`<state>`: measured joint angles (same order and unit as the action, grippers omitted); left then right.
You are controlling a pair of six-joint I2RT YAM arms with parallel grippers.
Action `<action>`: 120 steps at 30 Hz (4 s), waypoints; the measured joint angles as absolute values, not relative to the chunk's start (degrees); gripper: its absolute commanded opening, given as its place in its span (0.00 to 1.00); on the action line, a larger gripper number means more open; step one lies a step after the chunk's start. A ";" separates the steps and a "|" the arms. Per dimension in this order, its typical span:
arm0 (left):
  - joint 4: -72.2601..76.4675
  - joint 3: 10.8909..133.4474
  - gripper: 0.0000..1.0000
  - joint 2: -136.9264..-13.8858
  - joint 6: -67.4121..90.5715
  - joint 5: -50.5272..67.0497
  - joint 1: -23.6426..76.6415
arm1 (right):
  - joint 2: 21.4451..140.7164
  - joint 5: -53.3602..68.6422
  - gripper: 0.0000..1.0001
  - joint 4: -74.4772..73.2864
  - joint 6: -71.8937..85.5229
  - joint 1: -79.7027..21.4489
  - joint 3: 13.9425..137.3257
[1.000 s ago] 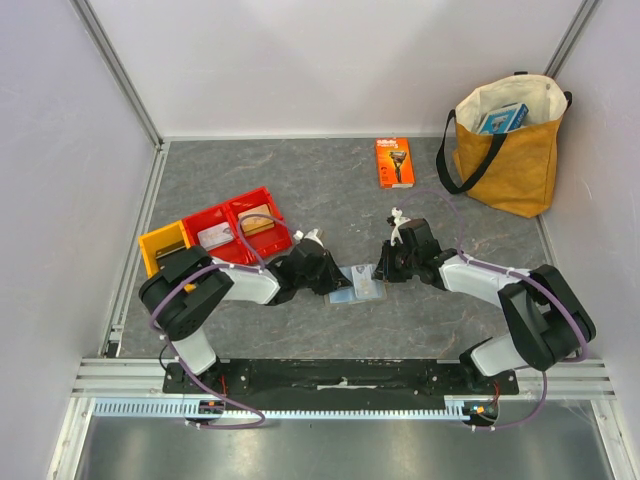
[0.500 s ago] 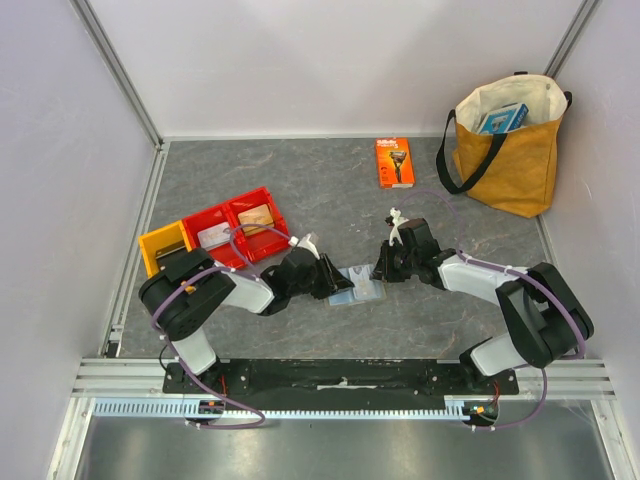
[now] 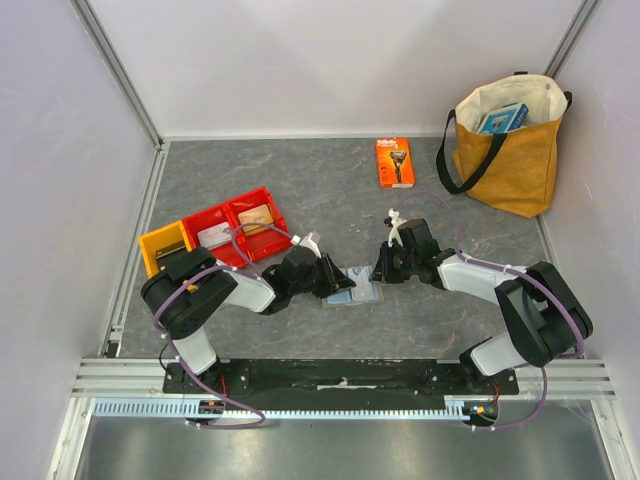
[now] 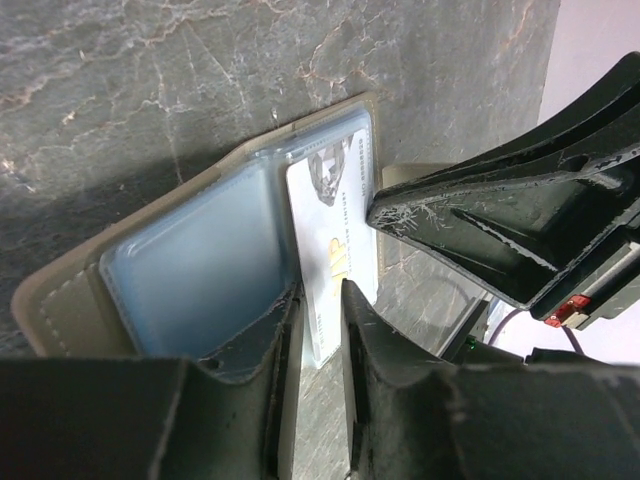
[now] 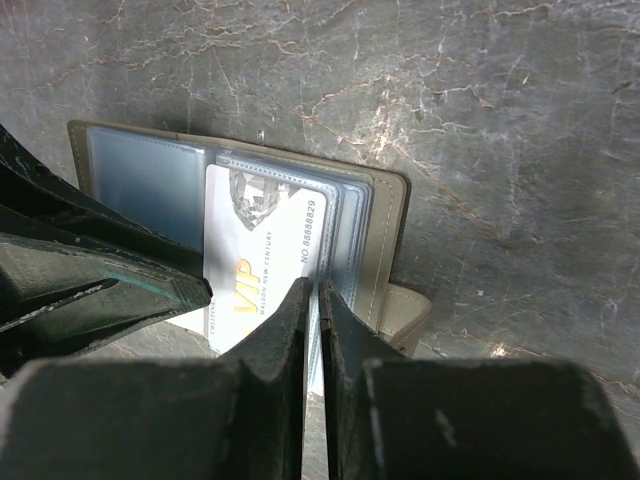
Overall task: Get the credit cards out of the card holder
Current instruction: Remove the credit card from the card holder.
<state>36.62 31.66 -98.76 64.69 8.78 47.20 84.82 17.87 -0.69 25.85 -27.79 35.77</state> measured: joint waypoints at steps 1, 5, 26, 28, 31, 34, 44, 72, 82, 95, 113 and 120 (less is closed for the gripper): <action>36.62 31.66 0.23 -98.87 64.69 8.97 47.22 | 84.82 17.98 0.12 -0.69 25.82 -27.79 35.77; 36.60 31.66 0.15 -99.00 64.69 9.21 47.22 | 84.93 18.13 0.08 -0.69 25.61 -27.79 35.77; 38.52 28.29 0.02 -97.45 65.60 7.53 47.18 | 85.67 17.61 0.00 0.21 25.50 -27.59 35.77; 38.46 27.62 0.02 -96.88 65.84 7.40 46.98 | 85.67 17.52 0.00 0.23 25.54 -27.59 35.77; 38.30 26.74 0.02 -96.25 66.22 7.05 46.78 | 85.67 17.54 0.00 0.25 25.67 -27.62 35.77; 38.26 26.59 0.02 -96.16 66.41 7.07 46.72 | 85.58 17.76 0.08 0.34 25.67 -27.62 35.77; 38.06 26.59 0.02 -96.16 66.46 7.09 46.72 | 82.72 20.86 0.17 0.51 25.67 -27.64 35.77; 35.92 26.59 0.02 -95.31 66.94 6.52 46.48 | 90.02 22.57 0.00 2.96 28.80 -28.18 37.28; 35.90 25.17 0.02 -94.45 67.31 6.46 45.52 | 89.95 21.37 0.00 2.79 29.41 -28.69 37.65; 31.38 25.10 0.02 -91.59 67.20 5.96 45.43 | 87.53 17.04 0.01 1.21 29.17 -28.71 37.23; 30.52 26.17 0.27 -87.90 66.78 6.37 45.43 | 82.94 18.24 0.08 -0.62 27.29 -28.49 35.99; 29.67 29.65 0.32 -87.68 66.11 6.92 45.43 | 85.93 18.44 0.05 0.89 27.40 -28.49 35.99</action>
<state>29.67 29.65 -87.68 66.11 6.92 45.43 85.93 18.44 0.89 27.40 -28.49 35.99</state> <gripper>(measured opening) 0.298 0.057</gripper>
